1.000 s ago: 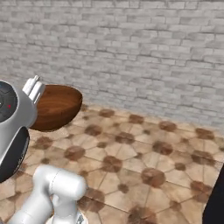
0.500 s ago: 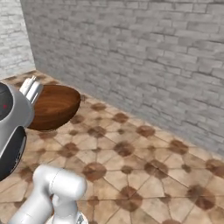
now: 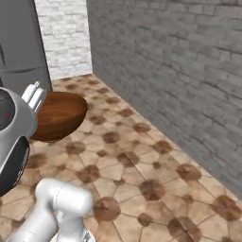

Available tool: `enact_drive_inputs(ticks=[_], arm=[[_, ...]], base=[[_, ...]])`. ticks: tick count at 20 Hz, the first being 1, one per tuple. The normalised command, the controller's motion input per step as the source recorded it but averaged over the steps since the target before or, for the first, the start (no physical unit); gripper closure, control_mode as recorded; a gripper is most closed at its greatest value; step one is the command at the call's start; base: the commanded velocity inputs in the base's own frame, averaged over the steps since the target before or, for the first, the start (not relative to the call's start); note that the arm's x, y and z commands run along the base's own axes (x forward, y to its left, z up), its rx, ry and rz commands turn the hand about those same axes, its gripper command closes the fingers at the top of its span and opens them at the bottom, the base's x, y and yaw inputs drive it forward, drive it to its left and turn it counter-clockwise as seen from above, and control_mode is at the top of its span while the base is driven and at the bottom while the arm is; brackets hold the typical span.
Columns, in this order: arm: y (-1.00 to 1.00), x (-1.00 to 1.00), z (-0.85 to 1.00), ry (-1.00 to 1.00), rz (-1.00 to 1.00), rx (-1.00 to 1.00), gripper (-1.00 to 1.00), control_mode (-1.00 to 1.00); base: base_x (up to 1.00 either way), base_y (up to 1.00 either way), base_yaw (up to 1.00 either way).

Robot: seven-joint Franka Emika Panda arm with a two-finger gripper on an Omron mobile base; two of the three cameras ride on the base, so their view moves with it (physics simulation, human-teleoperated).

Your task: Pick up the bowls from the cabinet and place each bowl in front of a stool on the dining counter.

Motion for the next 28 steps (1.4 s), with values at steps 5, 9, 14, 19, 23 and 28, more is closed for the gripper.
enact_drive_inputs(ticks=[5, 9, 14, 19, 23, 28], arm=[[0.00, 0.00, 0.00, 0.00, 0.00, 0.00, 1.00, 1.00], [0.00, 0.00, 0.00, 0.00, 0.00, 0.00, 1.00, 1.00], [0.00, 0.00, 0.00, 0.00, 0.00, 0.00, 1.00, 1.00], [0.00, 0.00, 0.00, 0.00, 0.00, 0.00, 1.00, 1.00], [0.00, 0.00, 0.00, 0.00, 0.00, 0.00, 1.00, 1.00], [0.00, 0.00, 0.00, 0.00, 0.00, 0.00, 1.00, 1.00]], base=[[1.00, -0.40, 0.57], [1.00, -0.36, 0.59], [1.00, -0.34, 0.59], [1.00, -0.35, 0.56], [1.00, -0.35, 0.54], [1.00, -0.27, 0.56]])
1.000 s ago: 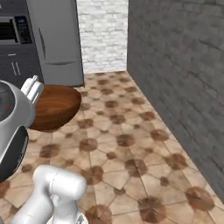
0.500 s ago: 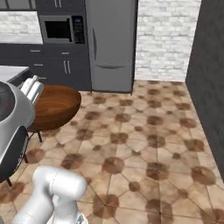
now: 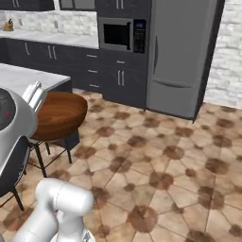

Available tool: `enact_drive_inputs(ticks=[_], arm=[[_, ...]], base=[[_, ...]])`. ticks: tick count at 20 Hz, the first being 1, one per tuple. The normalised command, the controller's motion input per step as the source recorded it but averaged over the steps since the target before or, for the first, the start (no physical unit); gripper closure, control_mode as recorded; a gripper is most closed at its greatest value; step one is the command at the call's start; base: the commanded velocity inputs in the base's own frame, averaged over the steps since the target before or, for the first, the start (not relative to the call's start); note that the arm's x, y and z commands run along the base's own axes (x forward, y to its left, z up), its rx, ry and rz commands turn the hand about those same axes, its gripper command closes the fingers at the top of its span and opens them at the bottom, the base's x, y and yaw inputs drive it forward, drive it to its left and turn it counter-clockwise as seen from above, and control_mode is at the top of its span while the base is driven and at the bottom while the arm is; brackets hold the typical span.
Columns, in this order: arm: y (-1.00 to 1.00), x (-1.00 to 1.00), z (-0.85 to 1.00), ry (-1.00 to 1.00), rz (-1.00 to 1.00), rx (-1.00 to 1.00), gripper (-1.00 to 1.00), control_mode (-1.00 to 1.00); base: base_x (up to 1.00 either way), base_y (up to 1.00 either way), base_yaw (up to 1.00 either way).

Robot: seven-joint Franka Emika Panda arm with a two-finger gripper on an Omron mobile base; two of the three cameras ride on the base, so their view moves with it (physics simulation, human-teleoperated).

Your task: Pick up the bowls from the cabinet and place each bowl in front of a stool on the dining counter.

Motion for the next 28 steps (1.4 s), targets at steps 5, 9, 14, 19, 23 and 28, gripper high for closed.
enact_drive_inputs(ticks=[5, 9, 14, 19, 23, 28], arm=[[0.00, 0.00, 0.00, 0.00, 0.00, 0.00, 1.00, 1.00], [0.00, 0.00, 0.00, 0.00, 0.00, 0.00, 1.00, 1.00], [0.00, 0.00, 0.00, 0.00, 0.00, 0.00, 1.00, 1.00], [0.00, 0.00, 0.00, 0.00, 0.00, 0.00, 1.00, 1.00], [0.00, 0.00, 0.00, 0.00, 0.00, 0.00, 1.00, 1.00], [0.00, 0.00, 0.00, 0.00, 0.00, 0.00, 1.00, 1.00]], base=[[1.00, -0.28, 0.56], [1.00, -0.31, 0.57], [1.00, -0.31, 0.64], [0.96, -0.33, 0.75], [0.91, -0.30, 0.76], [0.98, -0.38, 0.62]])
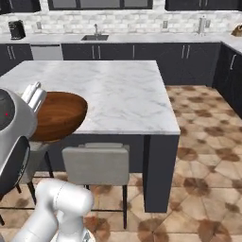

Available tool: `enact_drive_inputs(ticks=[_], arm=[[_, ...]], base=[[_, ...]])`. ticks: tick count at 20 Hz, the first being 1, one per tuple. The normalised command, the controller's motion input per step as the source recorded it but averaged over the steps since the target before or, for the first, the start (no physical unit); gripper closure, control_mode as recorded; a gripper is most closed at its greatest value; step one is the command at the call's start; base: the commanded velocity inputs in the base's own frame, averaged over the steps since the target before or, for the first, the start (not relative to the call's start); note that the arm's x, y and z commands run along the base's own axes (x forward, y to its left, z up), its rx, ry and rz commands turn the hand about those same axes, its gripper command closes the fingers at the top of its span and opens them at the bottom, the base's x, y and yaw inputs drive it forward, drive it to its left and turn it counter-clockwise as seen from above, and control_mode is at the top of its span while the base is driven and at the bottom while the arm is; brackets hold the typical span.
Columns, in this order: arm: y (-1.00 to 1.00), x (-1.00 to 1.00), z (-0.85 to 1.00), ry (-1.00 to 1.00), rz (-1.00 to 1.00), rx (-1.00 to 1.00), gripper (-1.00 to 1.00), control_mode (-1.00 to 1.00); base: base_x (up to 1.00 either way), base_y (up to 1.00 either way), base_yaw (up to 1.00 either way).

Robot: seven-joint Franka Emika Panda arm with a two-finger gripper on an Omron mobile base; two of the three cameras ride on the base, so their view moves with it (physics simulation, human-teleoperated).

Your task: Pick up the bowls from the cabinet and place each bowl in front of a stool on the dining counter.

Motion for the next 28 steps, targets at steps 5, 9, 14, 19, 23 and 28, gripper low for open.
enact_drive_inputs(ticks=[5, 9, 14, 19, 23, 28], arm=[[0.00, 0.00, 0.00, 0.00, 0.00, 0.00, 1.00, 1.00], [0.00, 0.00, 0.00, 0.00, 0.00, 0.00, 1.00, 1.00], [-0.25, 0.79, -0.29, 0.00, 0.20, 0.05, 1.00, -1.00], [-0.27, 1.00, -0.65, 0.00, 0.30, 0.06, 1.00, -1.00], [-0.02, 1.00, -0.88, 0.00, 0.22, 0.04, 1.00, -1.00], [0.00, 1.00, -0.79, 0.00, 0.09, 0.00, 1.00, -1.00]], base=[[1.00, -0.32, 0.34], [0.87, -0.28, 0.23], [0.18, -0.04, 0.04], [0.00, 0.00, 0.00], [0.00, 0.00, 0.00], [0.00, 0.00, 0.00]])
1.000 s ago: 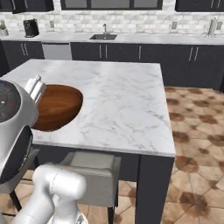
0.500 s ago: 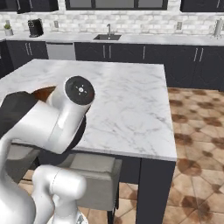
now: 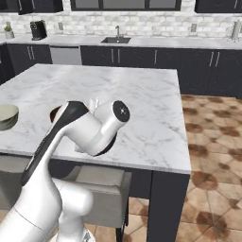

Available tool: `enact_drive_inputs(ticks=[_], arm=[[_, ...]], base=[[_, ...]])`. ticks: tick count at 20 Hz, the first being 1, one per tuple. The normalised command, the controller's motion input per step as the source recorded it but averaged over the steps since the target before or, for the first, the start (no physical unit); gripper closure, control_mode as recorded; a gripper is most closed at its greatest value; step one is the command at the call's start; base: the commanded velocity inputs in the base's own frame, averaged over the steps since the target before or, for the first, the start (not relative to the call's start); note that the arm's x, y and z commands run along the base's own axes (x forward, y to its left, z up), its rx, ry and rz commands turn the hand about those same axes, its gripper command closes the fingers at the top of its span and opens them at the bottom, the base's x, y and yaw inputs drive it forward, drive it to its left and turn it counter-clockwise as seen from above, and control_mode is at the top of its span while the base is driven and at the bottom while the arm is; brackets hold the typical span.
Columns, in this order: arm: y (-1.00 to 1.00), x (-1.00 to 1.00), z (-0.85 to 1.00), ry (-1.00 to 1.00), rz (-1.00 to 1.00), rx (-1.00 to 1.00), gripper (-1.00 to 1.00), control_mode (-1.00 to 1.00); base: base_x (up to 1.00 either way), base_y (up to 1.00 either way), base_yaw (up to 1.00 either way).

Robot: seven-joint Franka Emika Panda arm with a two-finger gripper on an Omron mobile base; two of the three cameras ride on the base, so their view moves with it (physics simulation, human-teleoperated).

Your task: Pick up the bowls from the cabinet and place each bowl in front of a stool on the dining counter.

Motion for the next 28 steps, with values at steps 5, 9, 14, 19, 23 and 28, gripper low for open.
enact_drive_inputs(ticks=[5, 9, 14, 19, 23, 28], arm=[[0.00, 1.00, -0.65, 0.00, 0.01, 0.00, 1.00, -1.00], [0.00, 1.00, -0.48, 0.00, 0.00, 0.00, 1.00, -1.00], [0.00, 1.00, -0.46, 0.00, 0.00, 0.00, 1.00, -1.00], [0.00, 0.94, -0.34, 0.00, 0.00, 0.00, 1.00, -1.00], [0.07, 0.72, -0.32, 0.00, 0.00, 0.00, 1.00, -1.00], [0.12, 0.36, -0.36, 0.00, 0.00, 0.00, 1.00, -1.00]], base=[[0.00, 0.00, 0.00], [0.00, 0.00, 0.00], [0.00, 0.00, 0.00], [0.00, 0.00, 0.00], [0.00, 0.00, 0.00], [0.00, 0.00, 0.00]])
